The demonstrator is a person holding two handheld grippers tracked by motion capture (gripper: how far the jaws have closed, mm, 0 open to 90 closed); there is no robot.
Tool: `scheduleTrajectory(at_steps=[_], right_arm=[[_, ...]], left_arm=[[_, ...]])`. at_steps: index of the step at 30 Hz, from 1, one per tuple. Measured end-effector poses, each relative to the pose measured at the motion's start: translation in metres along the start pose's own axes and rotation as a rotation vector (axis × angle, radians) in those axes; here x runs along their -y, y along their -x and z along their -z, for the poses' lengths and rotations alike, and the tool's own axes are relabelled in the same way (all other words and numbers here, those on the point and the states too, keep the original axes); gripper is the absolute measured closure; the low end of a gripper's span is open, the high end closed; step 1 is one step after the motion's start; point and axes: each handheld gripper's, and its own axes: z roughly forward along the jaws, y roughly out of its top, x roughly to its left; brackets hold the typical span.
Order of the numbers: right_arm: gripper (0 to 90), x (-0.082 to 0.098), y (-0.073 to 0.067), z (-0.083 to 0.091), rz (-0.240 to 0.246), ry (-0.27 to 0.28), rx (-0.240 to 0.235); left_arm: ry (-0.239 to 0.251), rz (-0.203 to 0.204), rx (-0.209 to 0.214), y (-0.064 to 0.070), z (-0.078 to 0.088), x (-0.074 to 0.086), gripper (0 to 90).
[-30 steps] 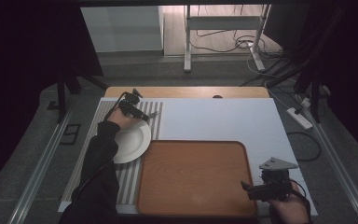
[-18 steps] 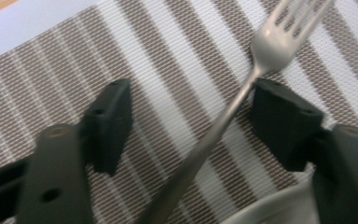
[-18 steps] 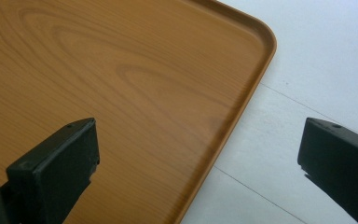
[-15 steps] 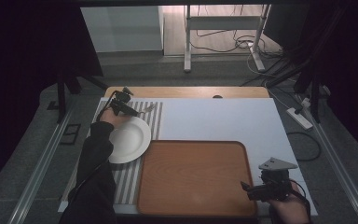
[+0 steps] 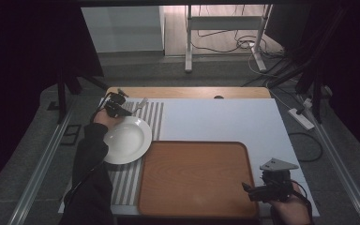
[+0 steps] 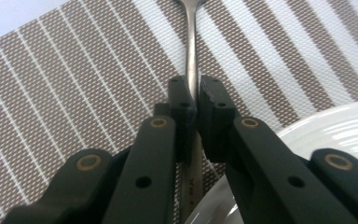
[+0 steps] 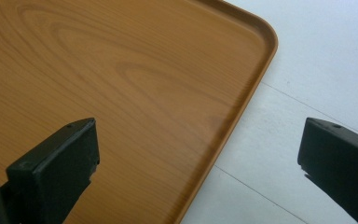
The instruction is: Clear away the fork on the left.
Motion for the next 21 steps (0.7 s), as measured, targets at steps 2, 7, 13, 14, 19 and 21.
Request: scheduleTrajectory(at_steps=[2, 7, 13, 14, 19, 21], right_arm=[[0.0, 0.0, 0.0, 0.0, -0.001, 0.0, 0.0], [0.0, 0.0, 0.0, 0.0, 0.0, 0.0, -0.001], [0.0, 0.0, 0.0, 0.0, 0.0, 0.003, 0.0], [0.0, 0.0, 0.0, 0.0, 0.0, 0.003, 0.0], [0.0, 0.0, 0.0, 0.0, 0.001, 0.003, -0.001], [0.0, 0.0, 0.0, 0.0, 0.002, 0.002, -0.003]], left_arm=[[0.023, 0.016, 0.021, -0.002, 0.001, 0.0, 84.0], [0.049, 0.01, 0.031, 0.002, 0.0, -0.004, 83.9], [0.062, -0.023, 0.03, 0.014, -0.006, -0.014, 84.0], [0.062, -0.029, 0.028, 0.016, -0.006, -0.016, 84.0], [0.088, -0.043, 0.038, 0.024, -0.008, -0.022, 84.1], [0.098, -0.055, 0.048, 0.028, -0.01, -0.027, 84.1]])
